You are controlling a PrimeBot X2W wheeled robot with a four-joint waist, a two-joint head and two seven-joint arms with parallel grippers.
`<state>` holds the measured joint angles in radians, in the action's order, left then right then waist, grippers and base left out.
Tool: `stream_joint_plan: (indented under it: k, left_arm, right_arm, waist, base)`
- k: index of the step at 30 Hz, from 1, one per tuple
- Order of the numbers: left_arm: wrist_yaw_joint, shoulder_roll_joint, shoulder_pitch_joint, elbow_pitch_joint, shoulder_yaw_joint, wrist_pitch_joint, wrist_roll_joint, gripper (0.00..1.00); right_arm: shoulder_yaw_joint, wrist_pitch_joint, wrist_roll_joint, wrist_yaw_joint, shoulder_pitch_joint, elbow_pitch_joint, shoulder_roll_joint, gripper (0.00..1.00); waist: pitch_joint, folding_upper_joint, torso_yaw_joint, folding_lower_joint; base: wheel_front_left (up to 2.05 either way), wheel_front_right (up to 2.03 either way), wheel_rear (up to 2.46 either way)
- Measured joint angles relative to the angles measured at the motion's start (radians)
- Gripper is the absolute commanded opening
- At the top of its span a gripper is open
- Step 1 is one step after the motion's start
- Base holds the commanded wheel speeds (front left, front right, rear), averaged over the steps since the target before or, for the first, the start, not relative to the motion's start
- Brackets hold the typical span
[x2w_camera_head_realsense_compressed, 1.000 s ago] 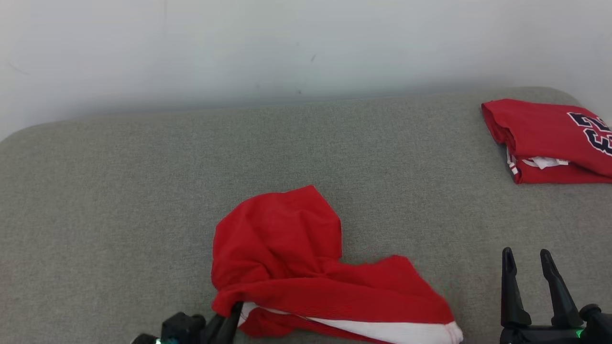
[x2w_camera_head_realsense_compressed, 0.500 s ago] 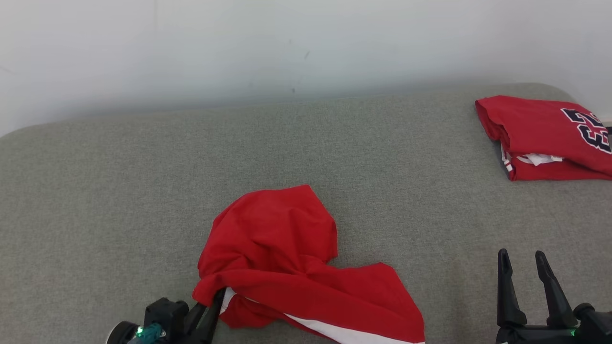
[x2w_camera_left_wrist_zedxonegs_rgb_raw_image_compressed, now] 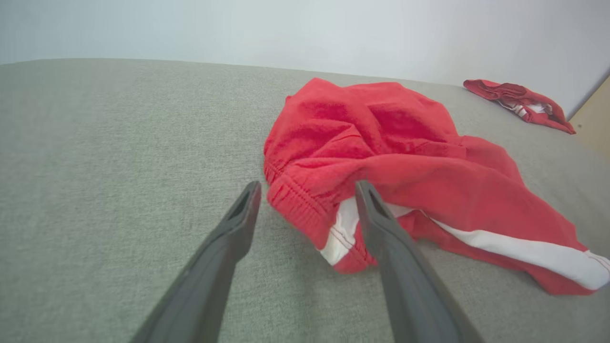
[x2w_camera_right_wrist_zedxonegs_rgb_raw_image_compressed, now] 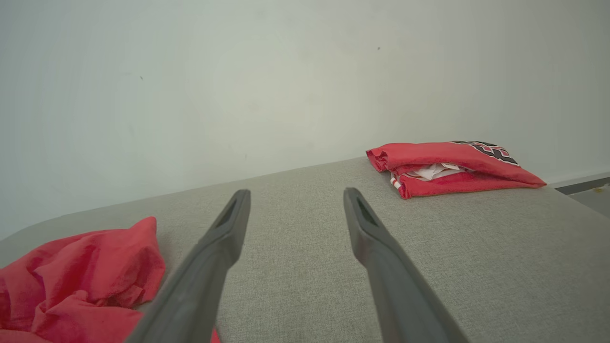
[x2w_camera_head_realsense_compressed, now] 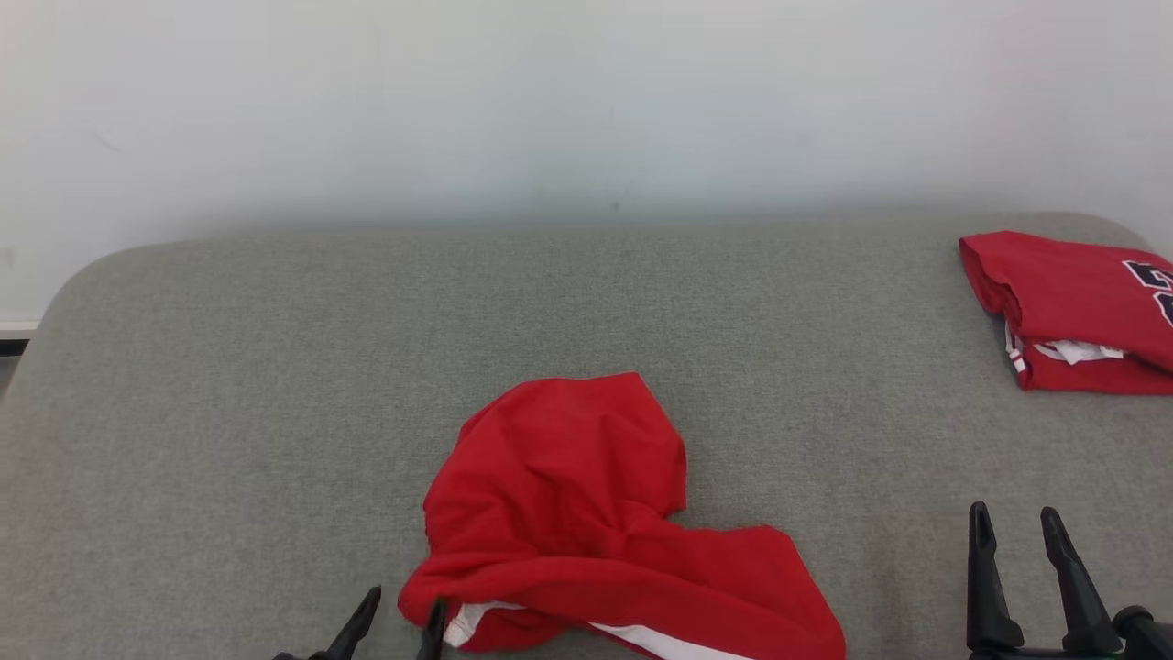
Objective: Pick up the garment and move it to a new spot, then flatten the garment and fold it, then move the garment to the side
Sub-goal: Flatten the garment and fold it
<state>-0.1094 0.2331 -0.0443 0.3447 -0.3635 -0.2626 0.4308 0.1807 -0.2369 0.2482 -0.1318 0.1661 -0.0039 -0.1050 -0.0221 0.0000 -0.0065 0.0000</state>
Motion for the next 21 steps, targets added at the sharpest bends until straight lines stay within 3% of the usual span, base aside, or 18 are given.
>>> stream_joint_plan:
  k: [9,21]
  left_arm:
    - [0.014,-0.037,0.082,-0.165,0.168,0.000,-0.066,1.00]
    - [0.048,-0.090,0.166,-0.318,0.395,0.000,-0.207,1.00]
  right_arm:
    - [0.001,0.000,0.005,0.000,0.011,-0.001,0.000,1.00]
    - [-0.005,-0.008,0.010,0.000,0.029,0.009,0.004,1.00]
  waist:
    - [0.028,0.0001,0.038,0.0000]
    - [0.053,0.0000,0.039,0.0000]
  base:
    - [0.00,0.00,0.00]
    - [0.00,0.00,0.00]
